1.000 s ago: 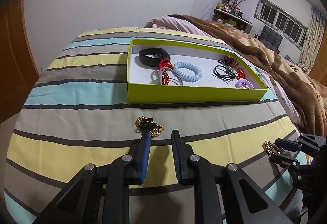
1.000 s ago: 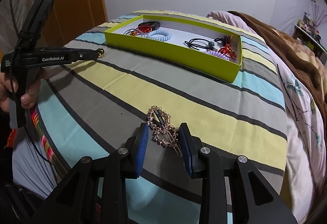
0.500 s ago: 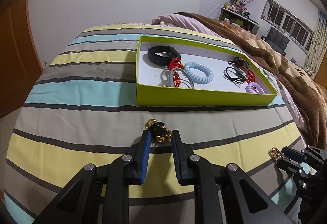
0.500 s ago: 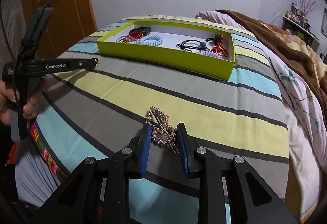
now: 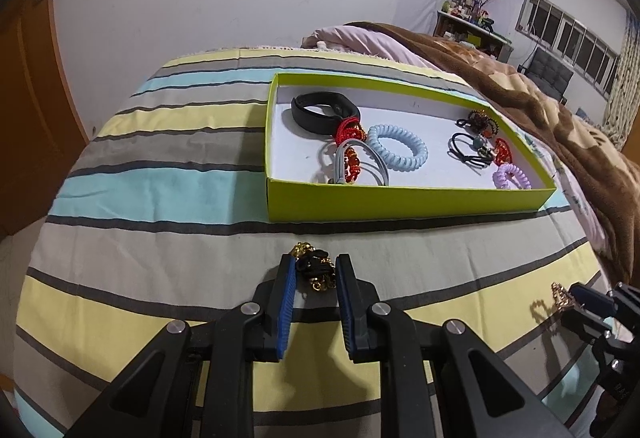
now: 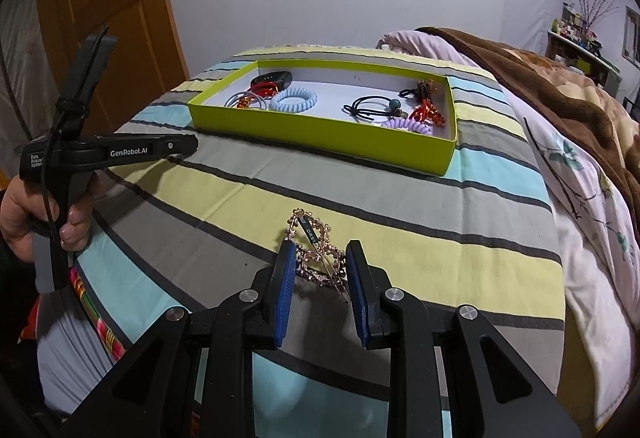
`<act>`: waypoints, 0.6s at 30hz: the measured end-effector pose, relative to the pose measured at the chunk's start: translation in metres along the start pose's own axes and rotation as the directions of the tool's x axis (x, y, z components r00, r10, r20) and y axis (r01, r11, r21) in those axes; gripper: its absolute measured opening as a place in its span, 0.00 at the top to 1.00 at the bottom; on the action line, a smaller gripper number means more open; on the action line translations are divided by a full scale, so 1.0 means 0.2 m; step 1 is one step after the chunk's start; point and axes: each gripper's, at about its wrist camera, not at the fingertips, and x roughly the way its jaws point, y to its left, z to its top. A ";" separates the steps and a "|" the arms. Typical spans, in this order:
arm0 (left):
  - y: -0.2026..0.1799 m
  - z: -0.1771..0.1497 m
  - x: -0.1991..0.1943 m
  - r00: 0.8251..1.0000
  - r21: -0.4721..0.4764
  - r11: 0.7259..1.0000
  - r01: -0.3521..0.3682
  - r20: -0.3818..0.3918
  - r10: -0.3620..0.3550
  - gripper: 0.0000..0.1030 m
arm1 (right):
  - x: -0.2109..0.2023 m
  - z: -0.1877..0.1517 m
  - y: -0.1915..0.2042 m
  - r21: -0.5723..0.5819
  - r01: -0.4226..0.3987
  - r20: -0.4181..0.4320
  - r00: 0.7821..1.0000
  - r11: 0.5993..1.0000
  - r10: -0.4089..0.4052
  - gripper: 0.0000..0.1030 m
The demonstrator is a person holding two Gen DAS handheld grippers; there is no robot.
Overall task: Organize jewelry
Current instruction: 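Carry the rose-gold chain and gold-black charm into the green box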
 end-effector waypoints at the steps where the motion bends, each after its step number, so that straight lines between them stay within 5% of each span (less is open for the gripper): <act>1: 0.00 0.00 0.00 1.000 0.005 1.000 -0.003 -0.001 0.003 0.83 | 0.00 0.00 0.00 0.001 -0.001 0.001 1.000 1.000 0.001 0.75; 18: -0.09 -0.02 -0.15 0.995 0.052 0.995 0.083 0.046 -0.086 0.85 | -0.05 0.07 -0.03 0.023 0.005 0.049 0.999 1.000 -0.006 0.75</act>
